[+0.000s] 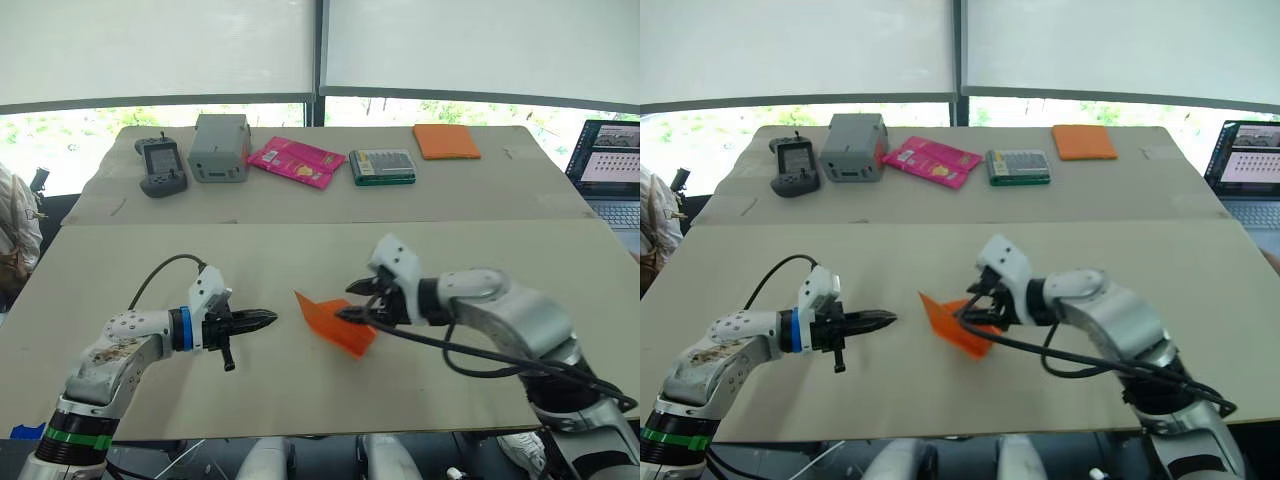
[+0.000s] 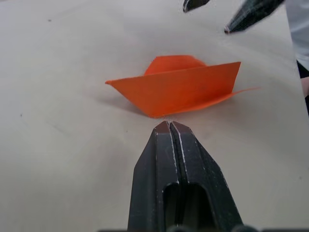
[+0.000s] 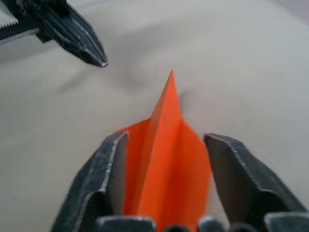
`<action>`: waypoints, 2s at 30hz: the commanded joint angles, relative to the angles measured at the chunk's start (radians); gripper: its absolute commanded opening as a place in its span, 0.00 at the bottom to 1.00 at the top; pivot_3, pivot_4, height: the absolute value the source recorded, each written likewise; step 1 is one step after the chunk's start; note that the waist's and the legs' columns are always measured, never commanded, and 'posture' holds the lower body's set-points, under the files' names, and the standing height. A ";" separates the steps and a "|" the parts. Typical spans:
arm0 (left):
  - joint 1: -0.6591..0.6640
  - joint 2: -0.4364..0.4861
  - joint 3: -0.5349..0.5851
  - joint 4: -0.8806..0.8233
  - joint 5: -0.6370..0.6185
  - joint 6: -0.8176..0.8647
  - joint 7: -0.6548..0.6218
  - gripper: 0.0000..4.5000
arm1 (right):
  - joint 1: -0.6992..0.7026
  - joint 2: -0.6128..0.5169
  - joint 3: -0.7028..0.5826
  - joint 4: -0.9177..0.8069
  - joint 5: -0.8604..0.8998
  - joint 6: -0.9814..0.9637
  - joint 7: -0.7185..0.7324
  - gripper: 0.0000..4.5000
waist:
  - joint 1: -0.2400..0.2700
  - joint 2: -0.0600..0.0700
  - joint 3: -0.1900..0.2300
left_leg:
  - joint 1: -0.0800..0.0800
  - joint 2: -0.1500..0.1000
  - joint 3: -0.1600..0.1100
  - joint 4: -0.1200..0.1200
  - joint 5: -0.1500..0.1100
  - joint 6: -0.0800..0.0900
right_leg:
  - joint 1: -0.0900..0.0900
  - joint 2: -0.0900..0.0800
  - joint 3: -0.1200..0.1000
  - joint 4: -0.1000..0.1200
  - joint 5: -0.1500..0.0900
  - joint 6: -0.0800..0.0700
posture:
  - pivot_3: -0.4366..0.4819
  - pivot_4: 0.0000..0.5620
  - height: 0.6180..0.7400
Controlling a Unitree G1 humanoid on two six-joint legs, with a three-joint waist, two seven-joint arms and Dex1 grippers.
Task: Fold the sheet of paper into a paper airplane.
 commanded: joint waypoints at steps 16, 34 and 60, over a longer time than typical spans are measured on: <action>-0.027 0.007 -0.007 0.020 0.046 -0.045 0.017 0.00 | -0.044 0.032 0.102 0.003 -0.098 0.086 -0.139 0.01 | 0.000 0.000 0.000 | 0.001 -0.001 0.000 0.000 0.000 0.000 | 0.000 0.000 0.000 0.001 0.000 0.000 | 0.48 0.27 1.00; -0.111 -0.098 -0.100 0.147 0.123 -0.133 0.014 0.00 | -0.245 -0.100 -0.373 0.981 -0.304 -0.440 -0.347 0.01 | -0.012 0.000 0.000 | 0.001 -0.001 0.007 0.000 0.000 0.000 | 0.000 0.000 0.004 0.001 0.000 0.000 | 0.48 0.27 1.00; -0.175 -0.121 0.029 0.176 0.033 -0.072 0.052 0.00 | -0.185 -0.186 -0.446 0.643 -0.182 -0.425 -0.053 0.99 | -0.007 0.001 0.000 | 0.000 0.001 0.006 0.000 0.000 0.001 | -0.001 0.000 0.004 0.002 0.001 0.001 | 0.48 0.27 1.00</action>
